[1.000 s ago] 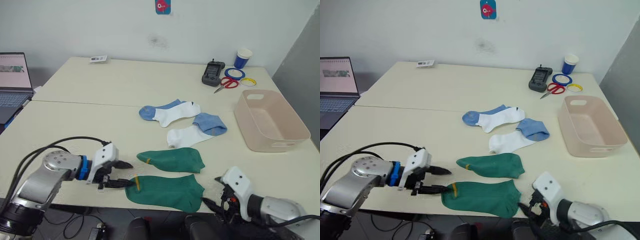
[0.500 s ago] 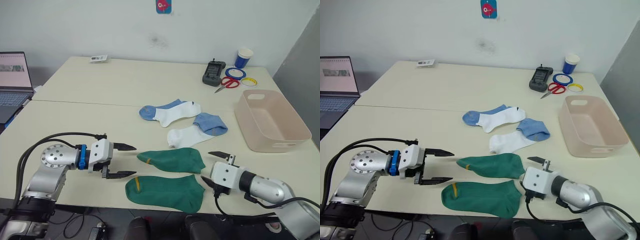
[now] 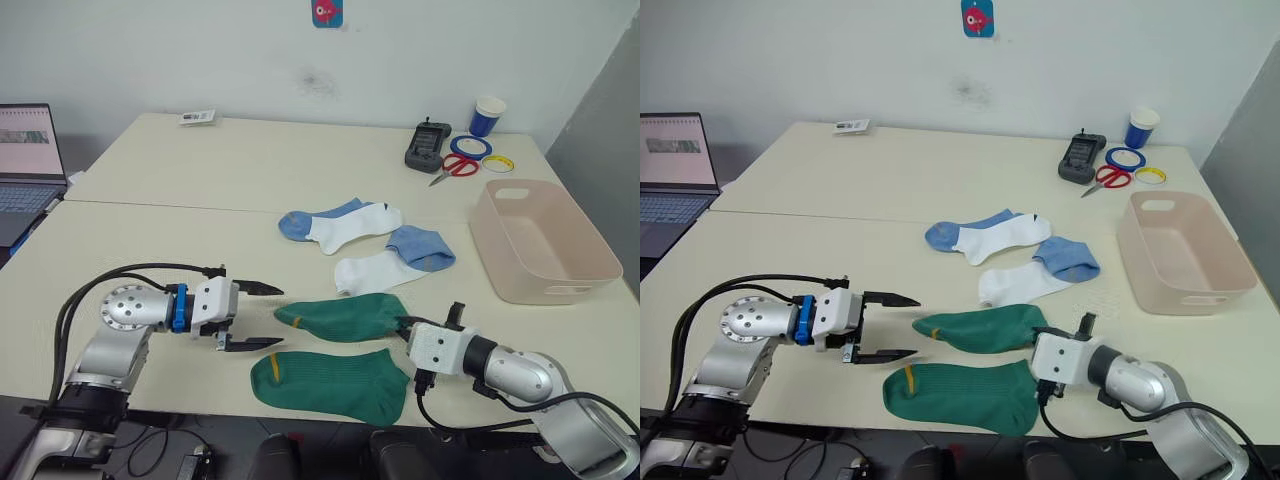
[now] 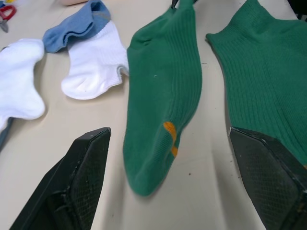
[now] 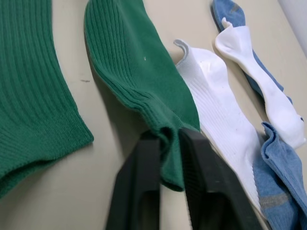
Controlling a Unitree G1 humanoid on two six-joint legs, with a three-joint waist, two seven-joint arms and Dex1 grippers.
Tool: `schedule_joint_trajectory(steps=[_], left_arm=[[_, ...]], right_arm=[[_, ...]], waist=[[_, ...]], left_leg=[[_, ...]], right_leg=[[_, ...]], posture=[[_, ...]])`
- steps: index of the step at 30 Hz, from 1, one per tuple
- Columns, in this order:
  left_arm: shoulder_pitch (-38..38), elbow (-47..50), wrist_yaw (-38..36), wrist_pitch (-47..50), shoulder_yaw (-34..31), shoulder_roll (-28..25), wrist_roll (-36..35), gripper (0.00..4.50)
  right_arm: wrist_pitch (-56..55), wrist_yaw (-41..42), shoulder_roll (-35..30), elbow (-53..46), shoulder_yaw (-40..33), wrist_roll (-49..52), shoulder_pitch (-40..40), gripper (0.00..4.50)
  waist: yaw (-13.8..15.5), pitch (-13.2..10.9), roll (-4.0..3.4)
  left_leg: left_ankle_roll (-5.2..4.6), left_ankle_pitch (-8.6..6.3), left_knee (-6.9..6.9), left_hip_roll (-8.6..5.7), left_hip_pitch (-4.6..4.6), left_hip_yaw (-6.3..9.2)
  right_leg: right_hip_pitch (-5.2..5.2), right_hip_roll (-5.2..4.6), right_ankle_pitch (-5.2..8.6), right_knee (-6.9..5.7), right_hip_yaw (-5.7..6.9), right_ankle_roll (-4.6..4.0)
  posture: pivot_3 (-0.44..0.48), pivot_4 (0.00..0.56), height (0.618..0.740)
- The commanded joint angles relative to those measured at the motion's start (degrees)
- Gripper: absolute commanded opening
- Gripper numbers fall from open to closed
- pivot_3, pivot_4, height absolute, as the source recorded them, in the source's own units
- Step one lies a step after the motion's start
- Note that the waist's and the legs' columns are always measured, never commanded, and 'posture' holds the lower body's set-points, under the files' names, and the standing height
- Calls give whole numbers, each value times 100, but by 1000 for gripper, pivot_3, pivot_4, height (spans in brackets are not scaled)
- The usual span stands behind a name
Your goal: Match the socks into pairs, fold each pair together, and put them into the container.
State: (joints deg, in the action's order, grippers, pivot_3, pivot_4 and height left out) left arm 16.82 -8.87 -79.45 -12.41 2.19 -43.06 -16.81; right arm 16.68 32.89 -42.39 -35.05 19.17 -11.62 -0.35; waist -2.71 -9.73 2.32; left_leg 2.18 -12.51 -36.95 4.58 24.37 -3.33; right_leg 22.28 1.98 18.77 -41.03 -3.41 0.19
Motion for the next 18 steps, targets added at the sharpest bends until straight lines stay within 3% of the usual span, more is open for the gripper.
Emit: schedule_joint_trajectory(steps=[1, 5, 12, 18], left_arm=[[244, 8, 40, -218, 32, 39, 75, 4090], [576, -544, -151, -919, 130, 43, 304, 4090], [1461, -2327, -578, -3269, 384, -39, 835, 4090], [2097, -3609, -188, -4598, 622, 134, 1416, 4090]], right_arm=[[171, 214, 133, -333, -234, 238, -124, 25], [866, 430, 334, -537, -350, 573, -245, 25], [1343, 556, 378, -608, -437, 727, -392, 25], [1437, 571, 458, -602, -398, 726, -447, 25]], waist=[[2, 0, 0], [9, 0, 0], [46, 0, 0], [62, 0, 0]], left_leg=[[0, 0, 0, 0, 0, 1], [0, 0, -1, 0, 0, 1], [0, 0, -1, -1, -1, -2], [-1, 0, -1, -2, -1, -6]], right_leg=[[0, 0, 0, 0, 1, 0], [-1, 1, 0, -1, 1, 0], [0, 3, -1, -2, 3, -2], [1, 4, -1, -2, -3, -2]], posture=[[0, 150, 725], [0, 150, 725], [0, 150, 725], [0, 150, 725]])
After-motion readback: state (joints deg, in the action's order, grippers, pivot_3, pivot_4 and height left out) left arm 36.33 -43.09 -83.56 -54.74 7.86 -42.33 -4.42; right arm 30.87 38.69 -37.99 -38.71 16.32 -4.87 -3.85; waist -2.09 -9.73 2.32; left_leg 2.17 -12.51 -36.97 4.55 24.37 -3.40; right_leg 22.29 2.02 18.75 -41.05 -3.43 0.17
